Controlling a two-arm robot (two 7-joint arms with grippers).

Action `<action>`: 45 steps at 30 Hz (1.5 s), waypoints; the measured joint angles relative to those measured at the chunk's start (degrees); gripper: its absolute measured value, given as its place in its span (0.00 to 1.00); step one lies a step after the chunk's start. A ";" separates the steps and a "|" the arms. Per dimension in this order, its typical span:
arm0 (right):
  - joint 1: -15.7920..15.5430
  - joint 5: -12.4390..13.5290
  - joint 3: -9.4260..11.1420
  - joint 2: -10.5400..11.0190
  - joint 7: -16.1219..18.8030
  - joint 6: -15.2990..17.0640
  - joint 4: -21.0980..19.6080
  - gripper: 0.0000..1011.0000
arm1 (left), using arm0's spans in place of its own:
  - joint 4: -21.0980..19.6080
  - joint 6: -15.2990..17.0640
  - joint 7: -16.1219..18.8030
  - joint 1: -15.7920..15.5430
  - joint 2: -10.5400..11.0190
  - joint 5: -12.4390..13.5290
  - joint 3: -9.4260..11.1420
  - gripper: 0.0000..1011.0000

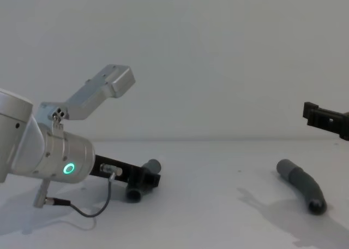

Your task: Use both hands to pick up one end of the pipe from the table, align the ends, and insert them.

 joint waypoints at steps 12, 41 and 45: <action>0.00 0.00 0.00 0.00 0.00 0.00 0.00 0.99 | 0.06 0.00 0.00 -0.06 0.01 0.07 0.00 0.56; 0.00 0.00 0.00 0.00 0.00 0.00 0.00 0.99 | 0.10 0.01 0.03 -0.08 0.01 0.11 0.00 0.38; 0.00 0.00 0.00 0.00 0.00 0.00 0.00 0.99 | 0.10 0.01 0.03 -0.07 0.01 0.11 0.00 0.35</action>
